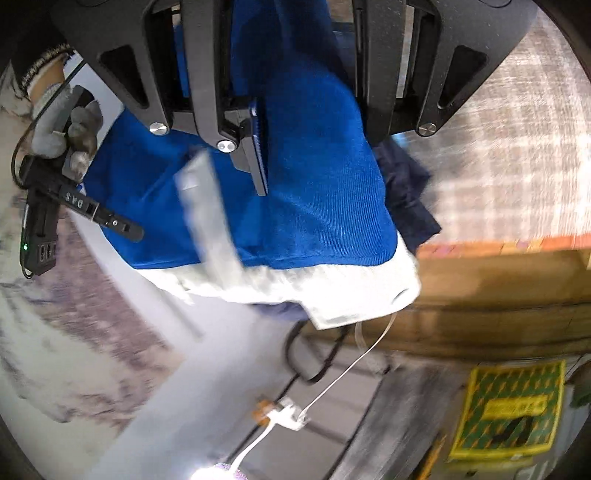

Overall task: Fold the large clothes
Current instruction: 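Lift the folded jacket with both grippers and carry it to the clothes stack, then lower the jacket onto the clothes stack and open both grippers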

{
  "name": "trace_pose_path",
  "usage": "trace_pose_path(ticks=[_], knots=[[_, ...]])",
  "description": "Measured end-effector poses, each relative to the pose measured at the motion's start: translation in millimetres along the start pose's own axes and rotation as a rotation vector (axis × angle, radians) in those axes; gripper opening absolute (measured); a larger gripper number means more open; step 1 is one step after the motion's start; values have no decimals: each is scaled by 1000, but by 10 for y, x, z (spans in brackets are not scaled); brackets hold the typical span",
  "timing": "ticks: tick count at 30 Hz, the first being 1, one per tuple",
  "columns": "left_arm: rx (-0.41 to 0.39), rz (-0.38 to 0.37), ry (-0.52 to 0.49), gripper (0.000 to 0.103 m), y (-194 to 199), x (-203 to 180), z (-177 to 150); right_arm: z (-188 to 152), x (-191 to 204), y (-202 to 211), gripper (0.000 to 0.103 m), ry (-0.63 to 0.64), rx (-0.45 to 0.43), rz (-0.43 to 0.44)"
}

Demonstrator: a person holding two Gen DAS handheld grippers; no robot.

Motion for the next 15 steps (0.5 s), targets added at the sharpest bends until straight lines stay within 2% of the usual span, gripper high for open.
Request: trace_pose_path(ticks=[1, 3, 4, 6, 8, 9, 10, 15], knots=[[2, 3, 8, 29, -35, 44, -2, -53, -109, -135, 29, -49, 22, -23], [2, 23, -3, 34, -98, 62, -2, -156, -254, -344, 30, -119, 51, -52], [-1, 45, -29, 35, -135, 39, -8, -183, -264, -402, 31, -103, 59, -77], [-3, 71, -63, 45, -185, 7, -32, -265, -247, -558, 35, -20, 109, -171], [-3, 89, -57, 54, -236, 21, -12, -320, -293, -651, 38, -8, 143, -229], [-2, 96, -46, 57, -244, 35, -3, -329, -334, -660, 48, -13, 148, -257], [2, 98, -35, 57, -234, 38, 1, -335, -373, -656, 58, -23, 148, -286], [-42, 127, -107, 57, 30, -52, 6, -249, -381, -456, 59, -45, 104, -295]])
Point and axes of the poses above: each gripper's, at about its wrist camera, not at the fingertips, and y roughly against the way its jaws point, x to its left, z to its top, the point moved 6 cm from there along -y, roughly the way its jaws point, and after that the axes turned 7 degrees about y, right-handed, at the moved point
